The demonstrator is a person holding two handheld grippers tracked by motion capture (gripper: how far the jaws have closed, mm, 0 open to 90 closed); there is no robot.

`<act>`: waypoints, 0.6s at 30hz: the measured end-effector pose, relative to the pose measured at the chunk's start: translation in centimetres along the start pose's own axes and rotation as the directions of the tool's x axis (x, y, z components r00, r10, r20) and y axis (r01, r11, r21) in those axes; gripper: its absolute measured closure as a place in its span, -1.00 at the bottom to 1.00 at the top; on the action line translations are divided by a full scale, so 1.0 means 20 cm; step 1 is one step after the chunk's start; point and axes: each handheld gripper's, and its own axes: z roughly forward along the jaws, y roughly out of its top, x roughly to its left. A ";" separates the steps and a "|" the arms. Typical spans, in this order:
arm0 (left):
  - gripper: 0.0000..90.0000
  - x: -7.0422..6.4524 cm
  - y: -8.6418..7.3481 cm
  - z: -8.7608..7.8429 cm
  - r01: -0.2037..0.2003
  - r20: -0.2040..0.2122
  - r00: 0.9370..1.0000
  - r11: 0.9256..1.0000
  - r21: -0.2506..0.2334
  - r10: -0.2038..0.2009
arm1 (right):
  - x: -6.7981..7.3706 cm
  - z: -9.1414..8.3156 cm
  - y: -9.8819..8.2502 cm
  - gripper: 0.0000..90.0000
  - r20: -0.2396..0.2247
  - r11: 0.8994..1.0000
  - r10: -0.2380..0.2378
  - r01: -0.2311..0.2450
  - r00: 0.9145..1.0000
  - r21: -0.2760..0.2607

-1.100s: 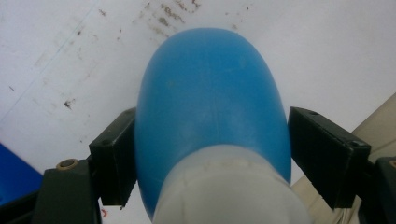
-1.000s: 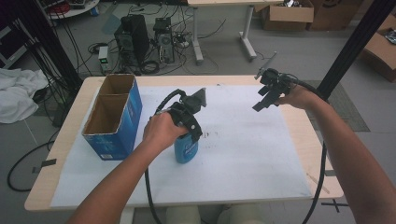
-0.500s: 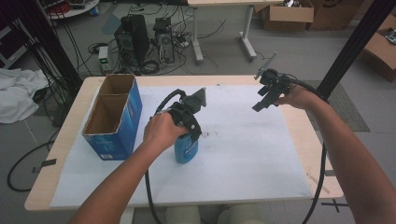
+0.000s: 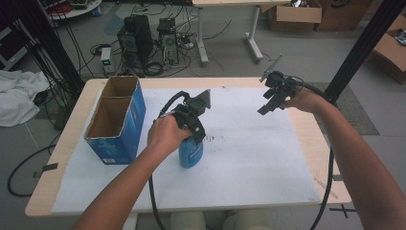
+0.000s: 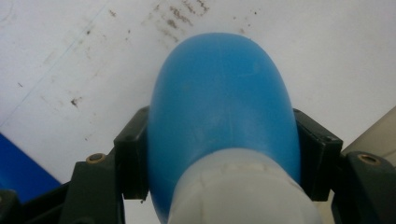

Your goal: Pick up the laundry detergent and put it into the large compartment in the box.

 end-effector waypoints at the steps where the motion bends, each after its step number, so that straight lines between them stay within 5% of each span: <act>1: -0.19 0.00 0.00 0.00 -0.001 -0.005 1.000 1.000 -0.002 0.001 | 0.00 0.00 0.00 -0.60 0.000 1.000 0.001 -0.001 1.000 0.001; 12: -0.16 -0.02 0.00 -0.01 -0.020 -0.017 1.000 1.000 -0.004 0.020 | 0.01 0.01 0.01 -0.60 -0.006 1.000 -0.005 0.005 1.000 -0.007; 18: -0.16 0.01 0.00 -0.12 -0.003 0.004 1.000 1.000 -0.021 0.003 | 0.01 0.01 0.00 -0.59 -0.013 1.000 0.005 -0.006 1.000 -0.009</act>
